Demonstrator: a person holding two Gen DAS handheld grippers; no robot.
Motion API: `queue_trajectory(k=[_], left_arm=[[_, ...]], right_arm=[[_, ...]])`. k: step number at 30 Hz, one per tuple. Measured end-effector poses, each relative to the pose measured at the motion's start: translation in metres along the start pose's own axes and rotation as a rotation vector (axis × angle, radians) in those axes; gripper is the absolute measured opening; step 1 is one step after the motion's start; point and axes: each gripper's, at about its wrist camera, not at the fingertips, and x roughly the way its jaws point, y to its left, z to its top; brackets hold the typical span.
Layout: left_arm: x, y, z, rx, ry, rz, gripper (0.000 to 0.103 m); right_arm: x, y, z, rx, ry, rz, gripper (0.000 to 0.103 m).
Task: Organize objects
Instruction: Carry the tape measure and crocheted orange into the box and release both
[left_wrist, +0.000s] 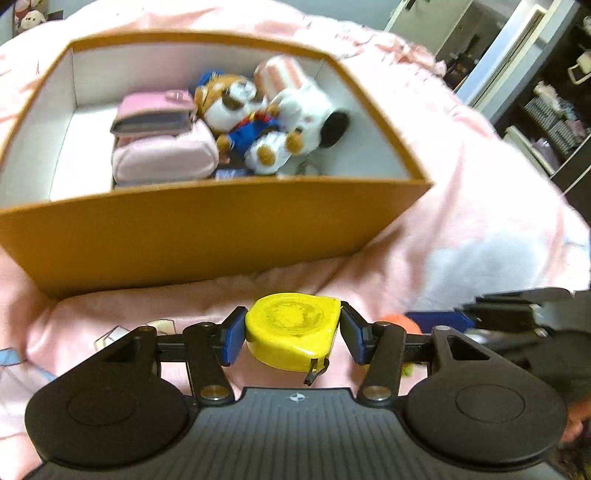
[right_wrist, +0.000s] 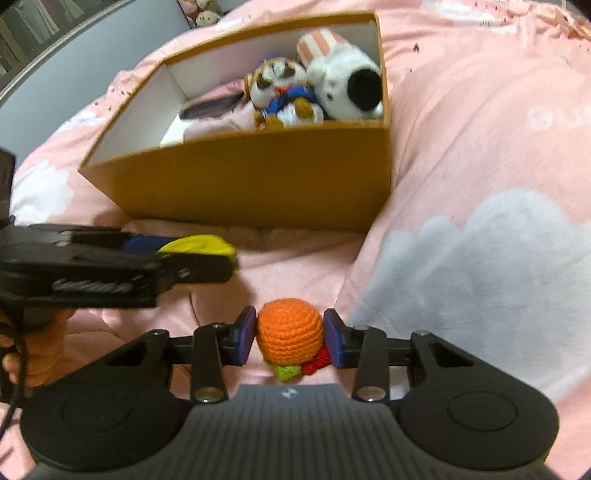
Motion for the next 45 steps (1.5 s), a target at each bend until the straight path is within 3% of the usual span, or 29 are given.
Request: queue_trajectory(k=[4,9,14,20,28,36,45], left_arm=[[-0.029,-0.008,0.013,0.012,-0.087,-0.042,0.062],[-0.046,-0.028,0.054,-0.009,-0.245,-0.083,0.062],[-0.030,-0.029,0.087,-0.068,-0.316,-0.061,0.062],[0.001,-0.011,0.097,-0.169,-0.254,-0.061,0.062],[0.034,-0.002,0.102,-0.170,-0.146,-0.031,0.062],[0.054,-0.005,0.102,-0.141,-0.087,0.013,0.062],[0.065,-0.009,0.103,-0.129,-0.061,-0.002,0.062]], right_arm=[[-0.031,0.003,0.009,-0.037,-0.094,0.001,0.041],[-0.070,0.014,0.031,-0.153,-0.245,-0.029,0.041],[-0.078,0.026,0.056,-0.314,-0.320,-0.083,0.041],[-0.042,0.034,0.082,-0.464,-0.275,-0.139,0.041],[0.006,0.036,0.099,-0.565,-0.112,-0.152,0.041],[0.026,0.025,0.110,-0.543,-0.025,-0.168,0.042],[0.024,0.022,0.111,-0.553,-0.021,-0.186,0.045]])
